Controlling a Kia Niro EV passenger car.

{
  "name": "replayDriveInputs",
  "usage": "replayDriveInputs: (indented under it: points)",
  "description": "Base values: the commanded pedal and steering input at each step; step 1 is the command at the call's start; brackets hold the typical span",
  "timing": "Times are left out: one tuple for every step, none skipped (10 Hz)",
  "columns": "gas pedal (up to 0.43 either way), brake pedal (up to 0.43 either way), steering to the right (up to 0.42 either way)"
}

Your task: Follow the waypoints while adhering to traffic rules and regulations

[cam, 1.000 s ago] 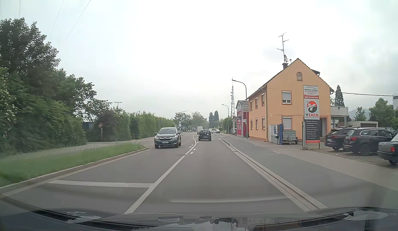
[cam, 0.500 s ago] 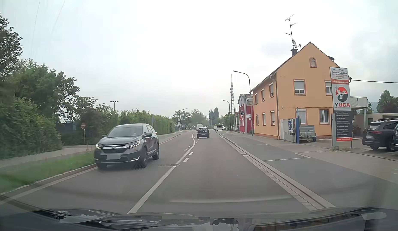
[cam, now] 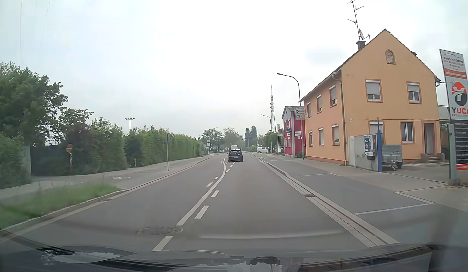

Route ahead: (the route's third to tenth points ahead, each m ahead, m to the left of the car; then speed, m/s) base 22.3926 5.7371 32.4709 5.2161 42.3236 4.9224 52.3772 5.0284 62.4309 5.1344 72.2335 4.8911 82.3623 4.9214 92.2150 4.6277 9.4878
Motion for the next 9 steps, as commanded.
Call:
replayDriveInputs:
  points:
    - [0.110, 0.000, 0.001]
    - [0.110, 0.000, 0.002]
    - [0.110, 0.000, 0.002]
    - [0.110, 0.000, 0.001]
    - [0.110, 0.000, 0.001]
    - [0.110, 0.000, 0.001]
    - [0.110, 0.000, 0.001]
    - [0.110, 0.000, -0.001]
    - [0.098, 0.000, -0.003]
